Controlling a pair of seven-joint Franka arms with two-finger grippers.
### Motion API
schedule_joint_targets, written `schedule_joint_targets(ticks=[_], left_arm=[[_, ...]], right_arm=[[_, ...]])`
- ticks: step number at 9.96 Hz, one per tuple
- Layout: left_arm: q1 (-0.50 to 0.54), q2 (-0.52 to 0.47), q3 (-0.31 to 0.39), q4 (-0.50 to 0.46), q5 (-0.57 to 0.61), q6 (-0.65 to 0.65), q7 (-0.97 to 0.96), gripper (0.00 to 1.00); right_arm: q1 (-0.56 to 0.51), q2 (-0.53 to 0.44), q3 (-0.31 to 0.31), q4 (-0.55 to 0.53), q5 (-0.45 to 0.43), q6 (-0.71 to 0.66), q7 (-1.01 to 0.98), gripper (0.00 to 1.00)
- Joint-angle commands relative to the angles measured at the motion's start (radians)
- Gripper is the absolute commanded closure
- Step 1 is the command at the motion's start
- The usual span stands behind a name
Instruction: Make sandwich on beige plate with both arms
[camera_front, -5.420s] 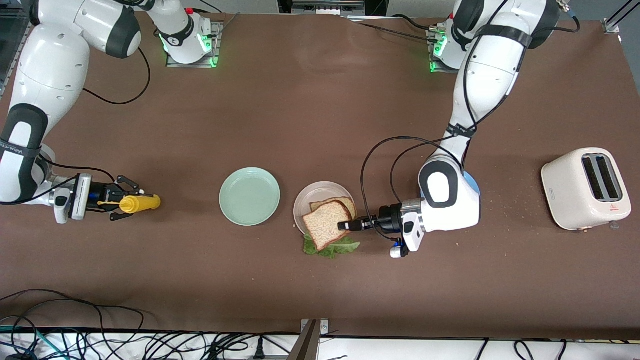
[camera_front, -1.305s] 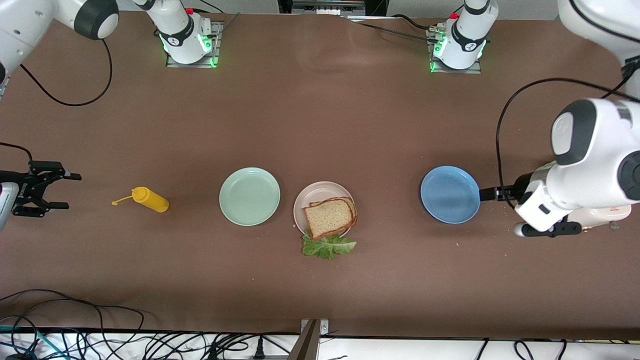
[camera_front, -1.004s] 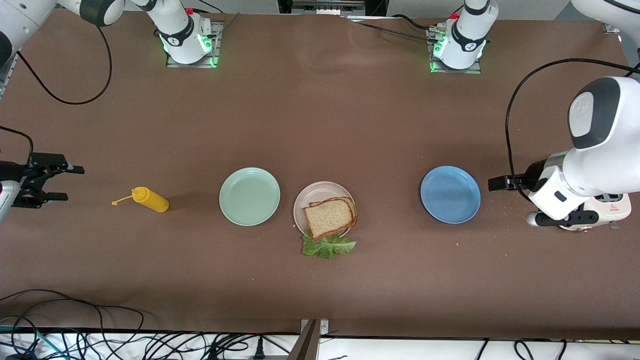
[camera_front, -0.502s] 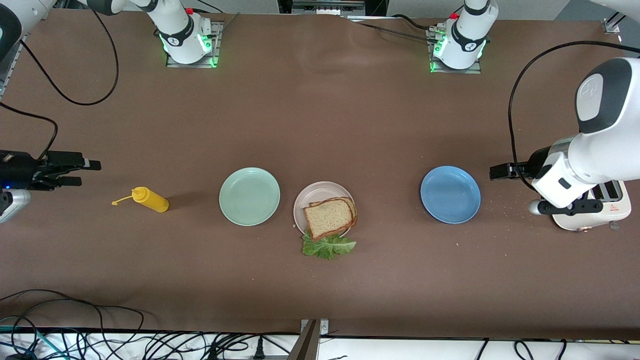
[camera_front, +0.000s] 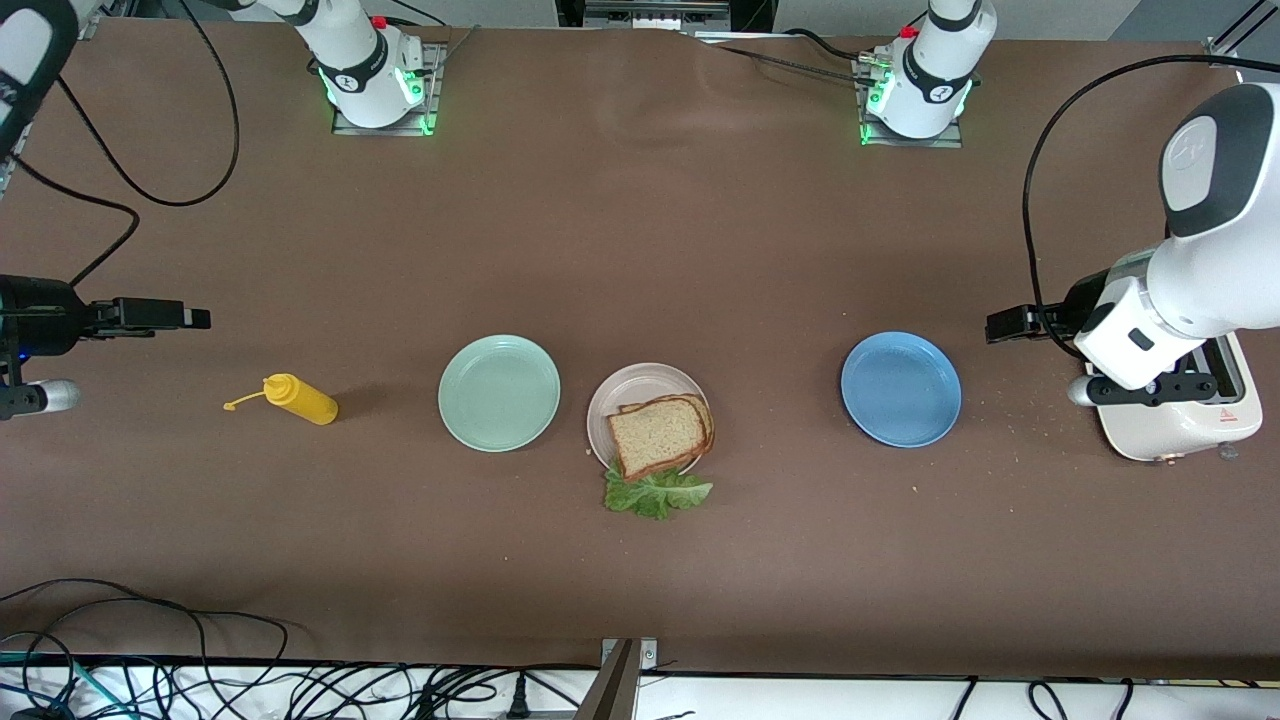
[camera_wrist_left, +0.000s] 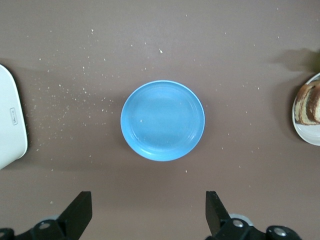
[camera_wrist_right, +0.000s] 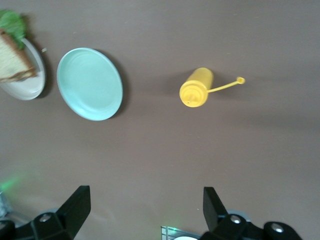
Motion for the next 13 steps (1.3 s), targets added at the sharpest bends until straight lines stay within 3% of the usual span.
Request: schedule_joint_targets(ticks=[1,2,3,4,6,8,9,11,13], left_arm=[[0.002,-0.146,-0.006,-0.227,0.031,0.132,0.006,0.0],[0.002,-0.151,-0.006,-0.235,0.031,0.132,0.006,0.0],[0.002,-0.173,-0.006,-0.263,0.031,0.141,0.006,0.0],[0.002,-0.202,-0.006,-0.301,0.031,0.156,0.006,0.0],[0.002,-0.262,-0.006,-0.361,0.031,0.181,0.006,0.0],[0.002,-0.264,-0.007,-0.318,0.034,0.083,0.01,0.0],[-0.013,-0.263,-0.019,-0.3,0.088,0.061,-0.005,0.0],[-0.003,-0.255,-0.021,-0.214,0.084,0.008,-0.021,0.0],[-0.009,-0.246,-0.021,-0.139,0.086,-0.021,-0.023,0.0]], right_arm=[[-0.006,-0.127,0.233,-0.016,-0.312,0.085,0.193,0.0],[-0.06,-0.167,0.382,-0.038,-0.464,0.108,0.236,0.0],[-0.135,-0.196,0.508,-0.068,-0.551,0.119,0.261,0.0],[-0.197,-0.213,0.585,-0.079,-0.587,0.15,0.266,0.0],[-0.303,-0.267,0.662,-0.177,-0.592,0.261,0.253,0.0],[-0.371,-0.388,0.716,-0.358,-0.593,0.416,0.249,0.0],[-0.403,-0.405,0.731,-0.363,-0.595,0.418,0.256,0.0],[-0.487,-0.466,0.831,-0.38,-0.598,0.415,0.253,0.0],[-0.517,-0.471,0.871,-0.391,-0.601,0.415,0.281,0.0]])
